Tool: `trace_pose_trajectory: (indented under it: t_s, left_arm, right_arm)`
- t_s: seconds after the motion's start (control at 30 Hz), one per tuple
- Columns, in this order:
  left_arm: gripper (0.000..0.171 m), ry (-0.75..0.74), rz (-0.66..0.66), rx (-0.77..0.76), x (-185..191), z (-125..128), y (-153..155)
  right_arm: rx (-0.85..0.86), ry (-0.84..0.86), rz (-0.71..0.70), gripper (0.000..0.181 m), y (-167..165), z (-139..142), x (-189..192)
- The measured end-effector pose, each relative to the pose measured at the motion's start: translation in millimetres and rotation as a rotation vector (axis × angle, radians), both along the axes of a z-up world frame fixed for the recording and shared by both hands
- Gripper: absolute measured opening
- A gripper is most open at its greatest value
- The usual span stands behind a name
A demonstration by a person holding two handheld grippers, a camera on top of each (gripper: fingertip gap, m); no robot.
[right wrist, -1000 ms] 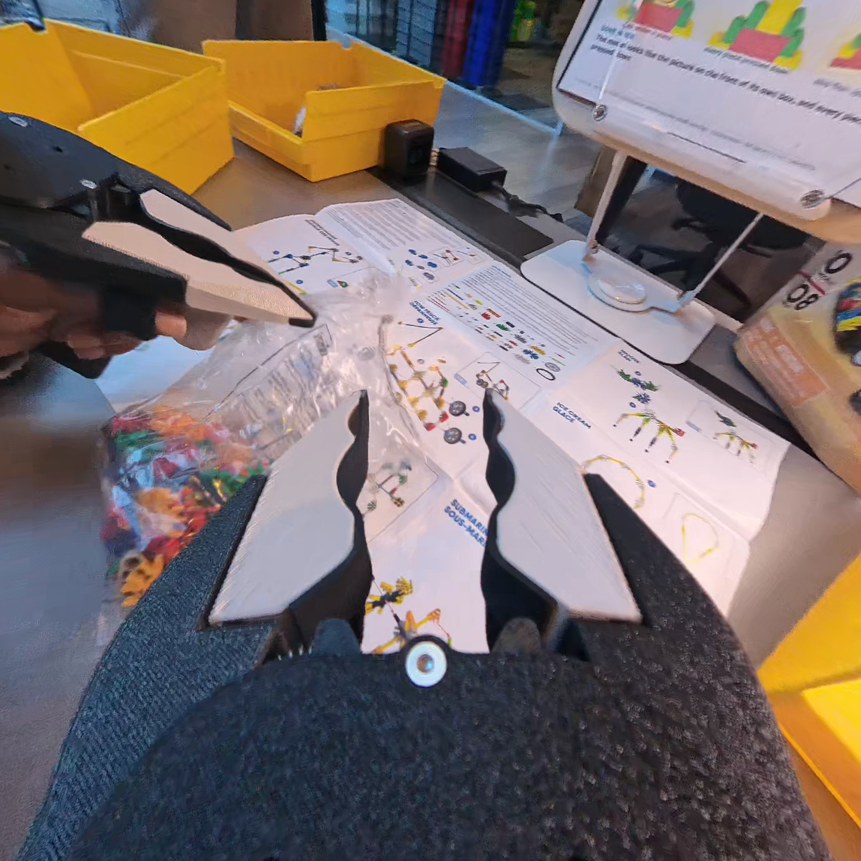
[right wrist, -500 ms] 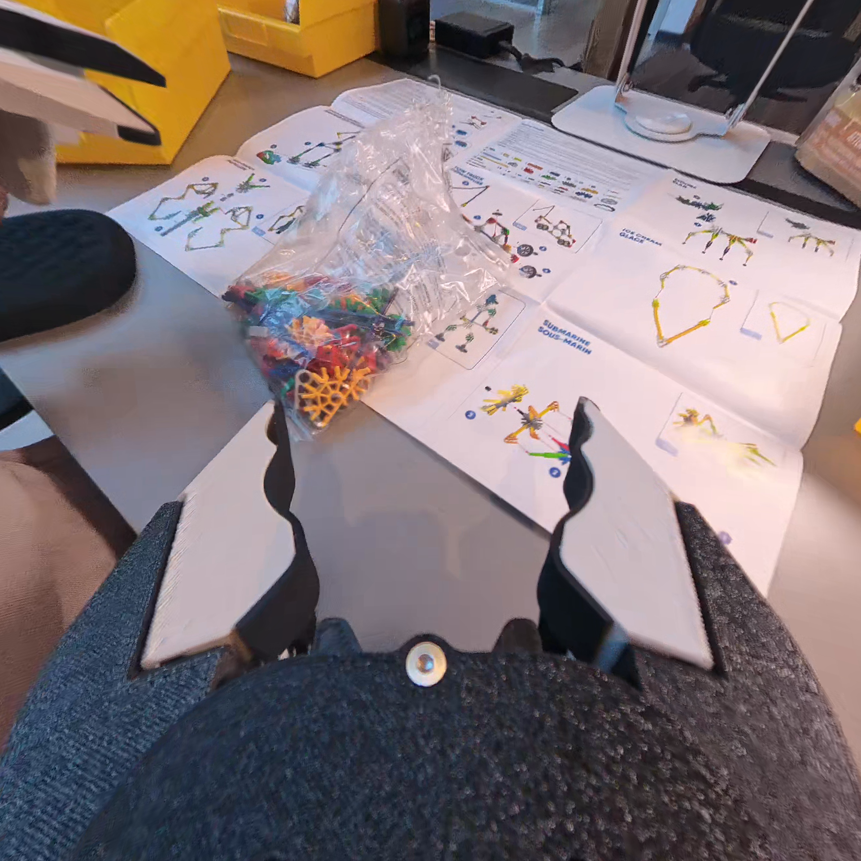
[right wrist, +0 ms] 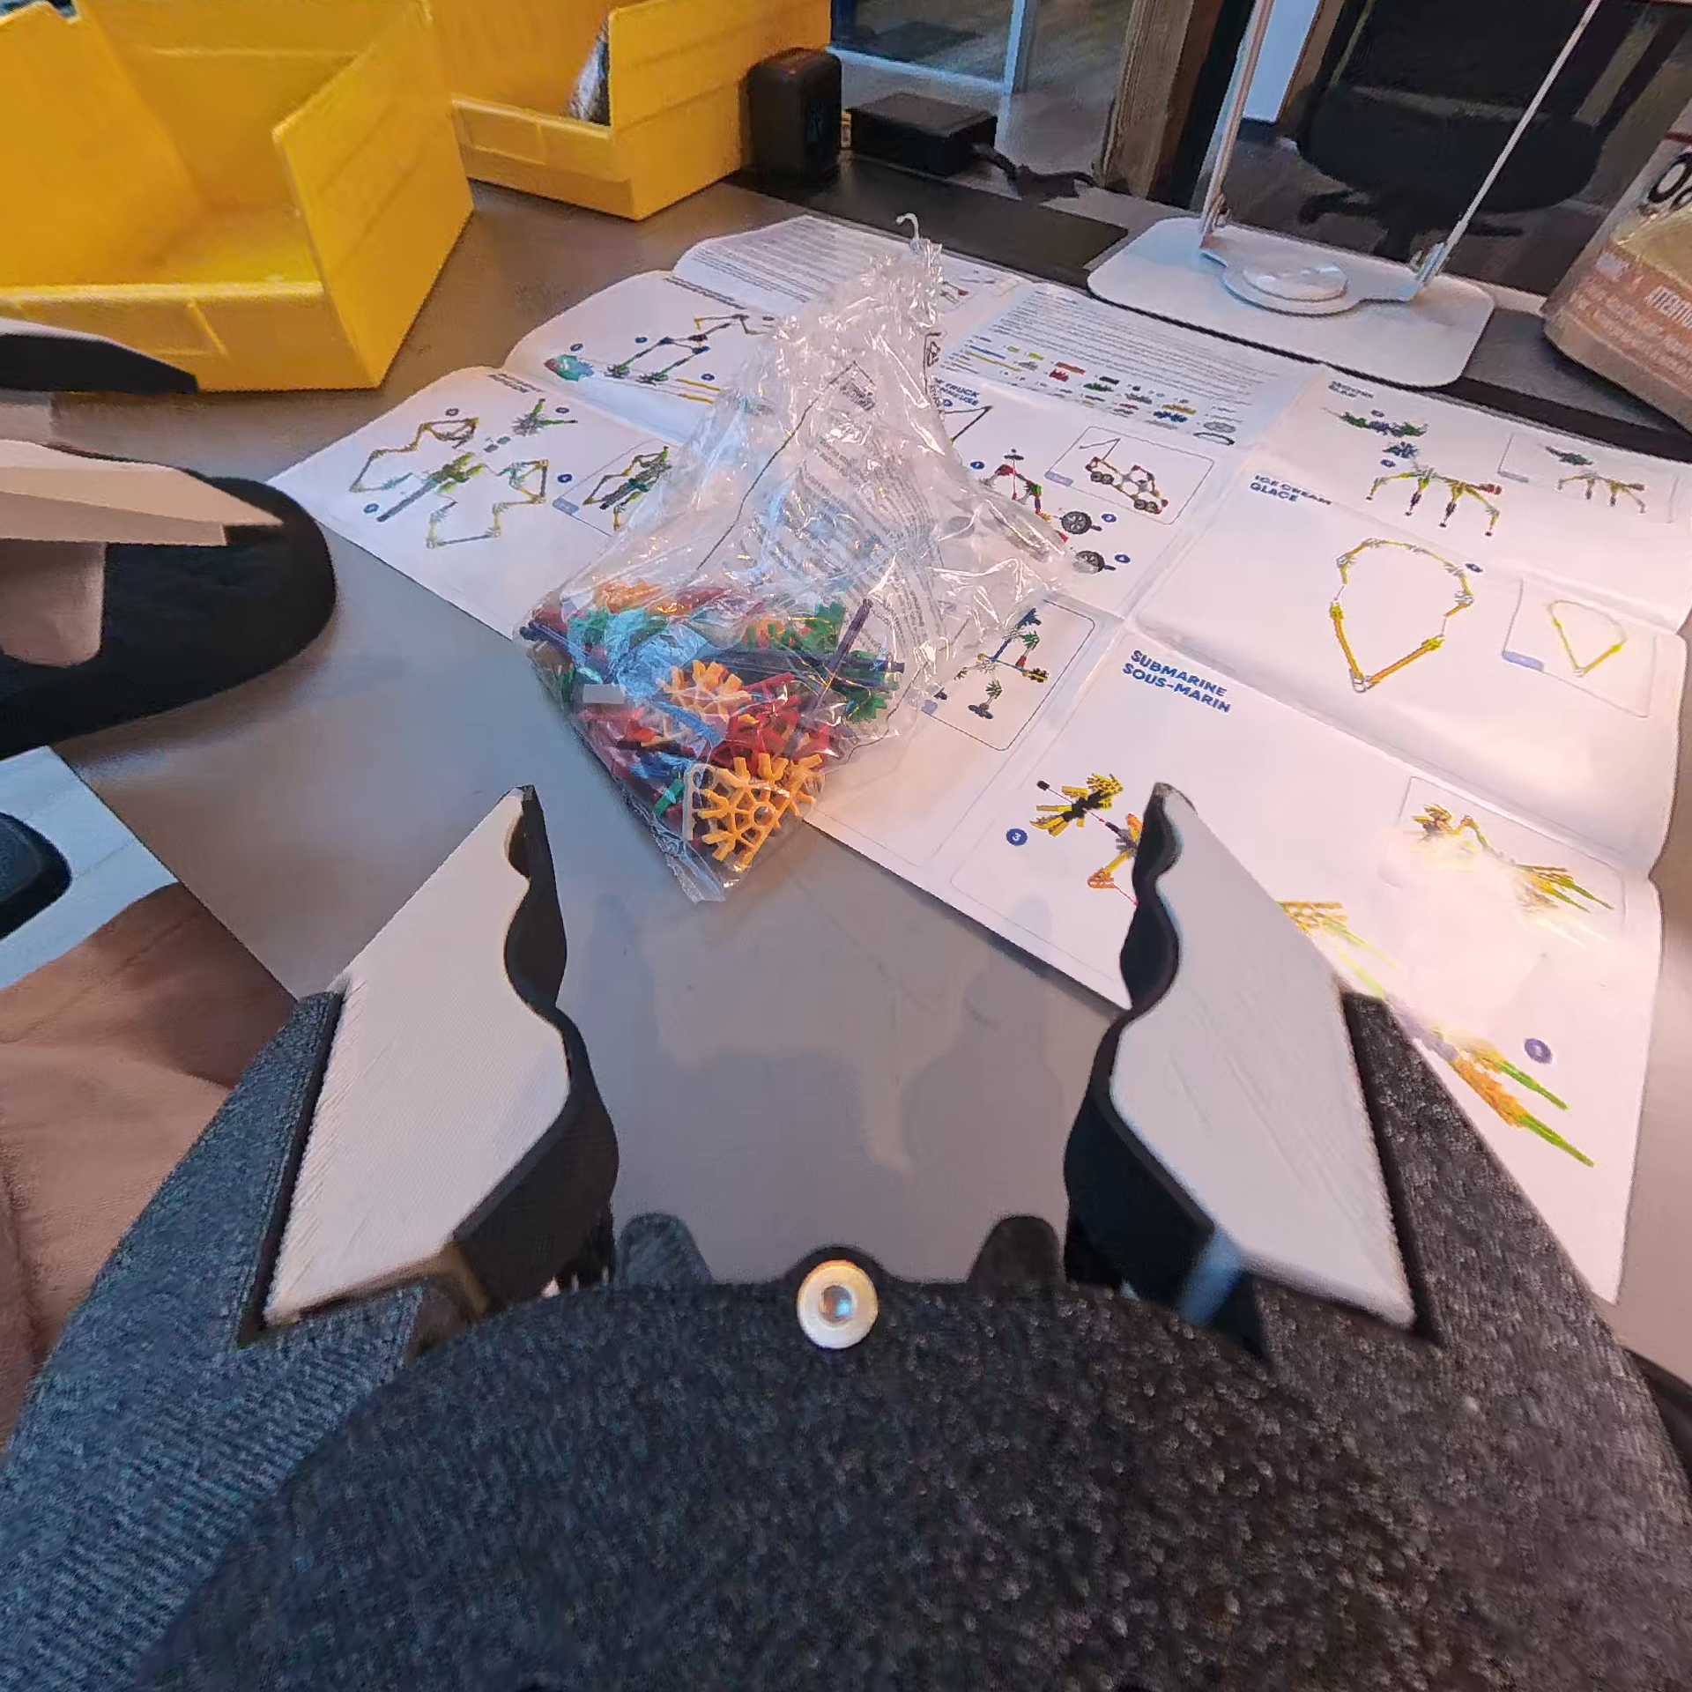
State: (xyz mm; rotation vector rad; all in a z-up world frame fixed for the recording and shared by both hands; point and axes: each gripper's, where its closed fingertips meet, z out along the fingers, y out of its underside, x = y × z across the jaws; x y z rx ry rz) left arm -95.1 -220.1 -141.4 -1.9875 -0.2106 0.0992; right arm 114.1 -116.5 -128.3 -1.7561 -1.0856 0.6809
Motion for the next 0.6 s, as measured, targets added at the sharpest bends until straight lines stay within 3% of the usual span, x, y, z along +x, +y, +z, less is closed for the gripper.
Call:
trace_pose_trajectory:
  t_s: [0.37, 0.43, 0.53, 0.6]
  left_arm:
    - [0.108, 0.014, -0.058, 0.041, 9.4, 13.3, 20.1]
    - [0.099, 0.042, -0.089, 0.040, 16.9, 17.9, 30.5]
    - [0.067, 0.105, -0.146, 0.029, 30.4, 25.2, 55.9]
    - [0.045, 0.164, -0.171, 0.005, 37.5, 28.5, 78.4]
  right_arm:
    - [-0.004, 0.001, -0.010, 0.121, 3.4, -9.8, 1.6]
    - [0.037, 0.056, 0.037, 0.104, -3.0, 7.9, -2.6]
    - [0.129, 0.197, 0.235, 0.040, -37.5, 58.2, -17.7]
    - [0.188, 0.295, 0.349, 0.017, -65.4, 95.6, -27.9]
